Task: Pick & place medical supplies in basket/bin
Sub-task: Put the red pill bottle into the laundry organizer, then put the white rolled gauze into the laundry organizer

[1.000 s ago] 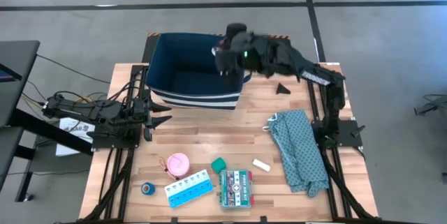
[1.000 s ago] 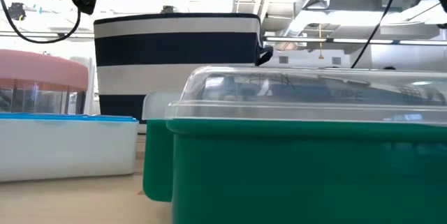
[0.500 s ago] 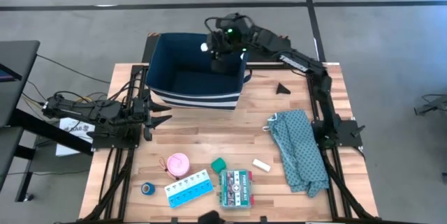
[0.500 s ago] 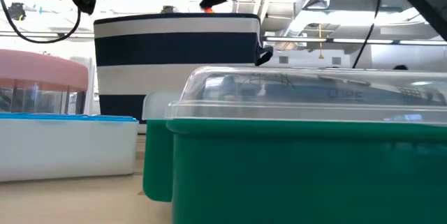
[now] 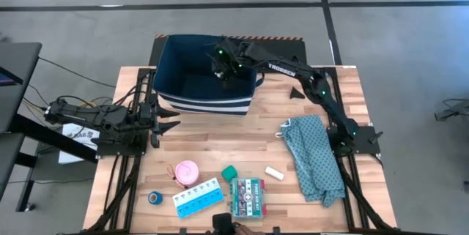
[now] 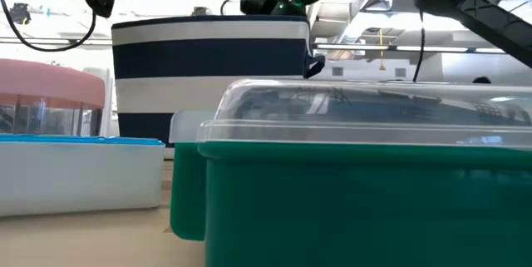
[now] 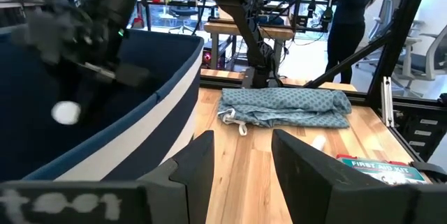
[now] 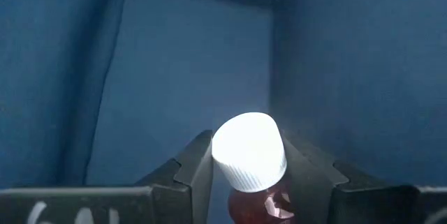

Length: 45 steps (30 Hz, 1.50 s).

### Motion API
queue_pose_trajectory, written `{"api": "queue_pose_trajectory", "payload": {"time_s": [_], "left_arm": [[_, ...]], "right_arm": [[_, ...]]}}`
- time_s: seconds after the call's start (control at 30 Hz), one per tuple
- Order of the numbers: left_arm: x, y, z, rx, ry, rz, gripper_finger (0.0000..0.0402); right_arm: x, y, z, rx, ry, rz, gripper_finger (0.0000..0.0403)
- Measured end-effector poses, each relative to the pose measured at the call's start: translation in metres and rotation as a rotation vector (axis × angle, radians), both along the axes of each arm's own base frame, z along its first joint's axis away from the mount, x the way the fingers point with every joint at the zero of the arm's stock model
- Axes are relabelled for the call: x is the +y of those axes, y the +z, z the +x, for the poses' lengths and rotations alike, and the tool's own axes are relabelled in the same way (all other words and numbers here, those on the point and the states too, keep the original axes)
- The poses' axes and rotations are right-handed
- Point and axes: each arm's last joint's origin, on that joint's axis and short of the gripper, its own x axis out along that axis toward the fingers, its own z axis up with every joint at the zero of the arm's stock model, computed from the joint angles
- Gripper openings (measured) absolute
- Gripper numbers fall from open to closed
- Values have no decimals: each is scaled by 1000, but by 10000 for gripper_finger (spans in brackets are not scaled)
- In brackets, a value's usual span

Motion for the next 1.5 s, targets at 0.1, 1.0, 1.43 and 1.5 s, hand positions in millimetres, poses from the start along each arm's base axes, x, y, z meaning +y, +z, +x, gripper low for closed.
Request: {"api": "queue_pose_trajectory", "payload": {"time_s": [0.1, 1.0, 1.43, 1.5], "left_arm": [[0, 0, 0, 0, 1, -1, 135], [0, -1, 0, -1, 3, -50, 135], [0, -1, 0, 0, 3, -41, 135], [0, -1, 0, 0, 3, -41, 135]], "right_arm": [[-2, -8, -3, 50, -2, 43, 135], [4, -86, 9, 313, 18, 93, 161], [4, -85, 11, 292, -37, 109, 229], [5, -85, 12, 288, -35, 107, 237]]}}
